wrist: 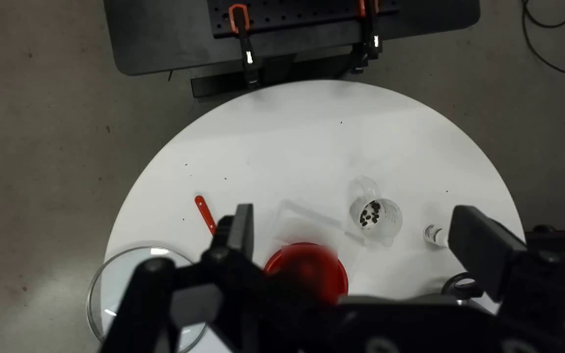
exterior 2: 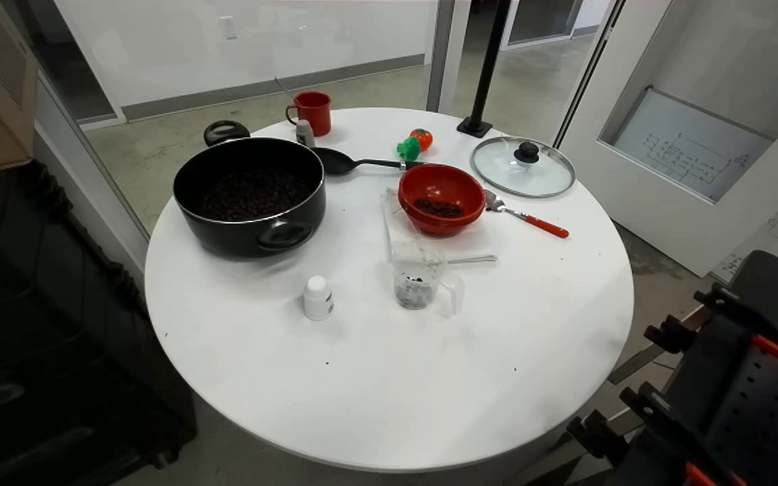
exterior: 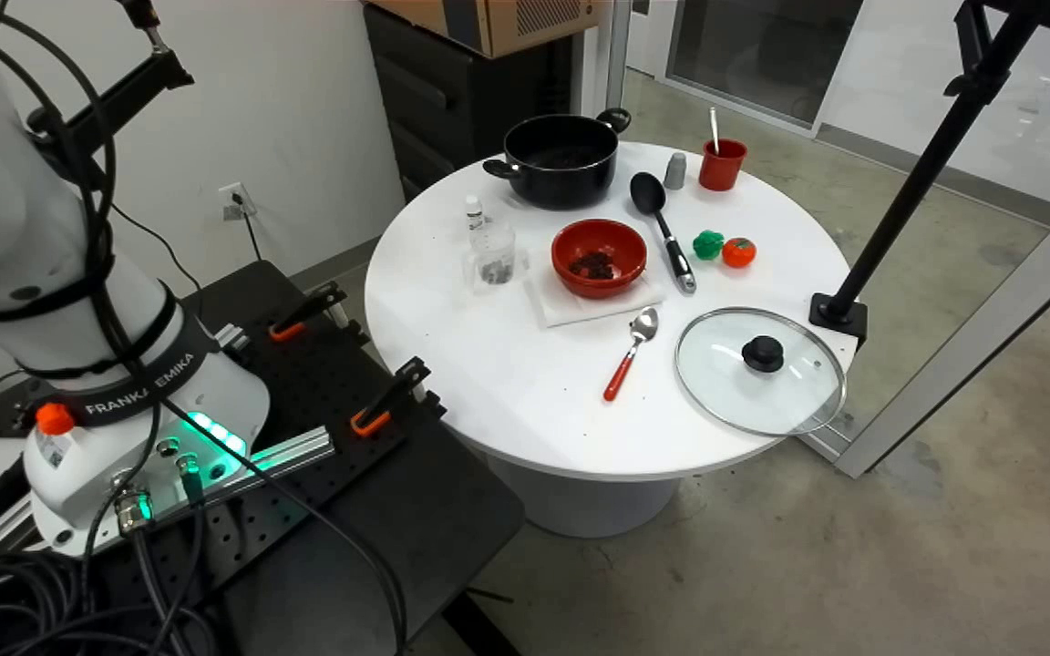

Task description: Pour the beans from the jar into the red bowl

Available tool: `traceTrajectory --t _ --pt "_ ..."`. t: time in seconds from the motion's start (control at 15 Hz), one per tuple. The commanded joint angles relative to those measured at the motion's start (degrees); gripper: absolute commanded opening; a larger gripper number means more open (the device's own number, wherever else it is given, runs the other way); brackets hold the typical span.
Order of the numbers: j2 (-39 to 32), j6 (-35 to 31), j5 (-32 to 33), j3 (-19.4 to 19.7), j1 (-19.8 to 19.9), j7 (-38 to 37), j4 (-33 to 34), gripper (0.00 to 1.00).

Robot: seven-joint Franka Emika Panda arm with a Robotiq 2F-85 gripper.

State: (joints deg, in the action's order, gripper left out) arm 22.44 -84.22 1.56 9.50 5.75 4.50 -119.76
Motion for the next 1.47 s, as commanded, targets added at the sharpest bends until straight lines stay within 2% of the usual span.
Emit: traceTrajectory --t 0.0,0.33,0.8,1.0,1.07,1.13,1.4 --pt "1.0 -3.3 -0.5 -0.2 0.4 0.6 -2.3 1.00" --pt "3.1 -22.1 -0.7 0.5 0.4 3.0 -13.0 1.00" --pt "3.9 -52.6 1.2 2.8 0.7 13.6 -35.5 1.00" --pt "0.9 -65.0 0.7 3.3 0.3 15.6 -43.9 1.00" --pt "-5.8 -66.0 -0.8 3.9 -1.1 16.5 -39.1 1.00" --pt "-7.1 -69.0 -0.7 3.7 -1.3 16.4 -41.2 1.00" --pt "-16.4 -76.8 -2.0 2.9 -3.6 18.7 -41.5 1.00"
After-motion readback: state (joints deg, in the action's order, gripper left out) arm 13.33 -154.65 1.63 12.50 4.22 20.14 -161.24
